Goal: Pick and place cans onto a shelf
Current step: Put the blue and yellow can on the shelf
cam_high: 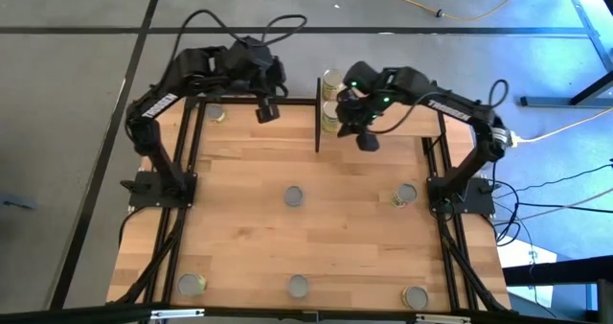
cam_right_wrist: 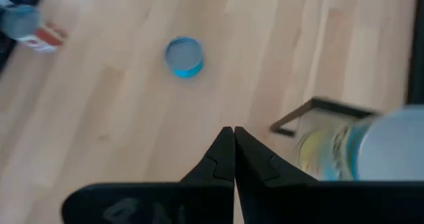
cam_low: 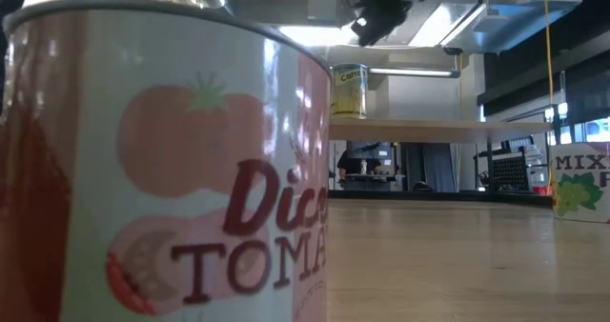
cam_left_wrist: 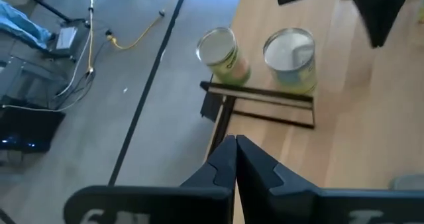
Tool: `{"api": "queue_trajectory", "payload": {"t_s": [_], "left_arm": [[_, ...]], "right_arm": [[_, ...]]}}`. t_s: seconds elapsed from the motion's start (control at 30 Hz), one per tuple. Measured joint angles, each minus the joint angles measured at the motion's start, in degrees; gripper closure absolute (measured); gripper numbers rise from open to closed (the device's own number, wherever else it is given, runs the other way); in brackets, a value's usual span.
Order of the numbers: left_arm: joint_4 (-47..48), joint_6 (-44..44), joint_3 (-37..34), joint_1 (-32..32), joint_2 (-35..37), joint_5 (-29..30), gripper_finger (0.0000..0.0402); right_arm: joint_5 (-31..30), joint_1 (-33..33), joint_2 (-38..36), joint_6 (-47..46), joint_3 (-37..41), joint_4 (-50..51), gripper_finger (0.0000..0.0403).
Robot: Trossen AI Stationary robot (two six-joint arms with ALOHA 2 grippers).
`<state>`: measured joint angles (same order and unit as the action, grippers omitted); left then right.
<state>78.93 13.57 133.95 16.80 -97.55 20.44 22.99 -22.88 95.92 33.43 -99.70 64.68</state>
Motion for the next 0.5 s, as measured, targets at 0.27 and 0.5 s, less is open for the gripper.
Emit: {"api": "queue_trajectory", "payload": {"t_s": [0.27, 0.5], "left_arm": [[5.84, 0.25, -0.07, 0.07, 1.68, -0.39, 0.0401], [7.47, 0.49, -0.02, 0.07, 1.82, -0.47, 0.0401]], "right_arm": [[-13.39, 0.73, 3.96, -4.23, 0.00, -5.49, 0.0402], [-15.70, 1.03, 4.92, -5.97, 0.00, -6.75, 0.0402]]}}
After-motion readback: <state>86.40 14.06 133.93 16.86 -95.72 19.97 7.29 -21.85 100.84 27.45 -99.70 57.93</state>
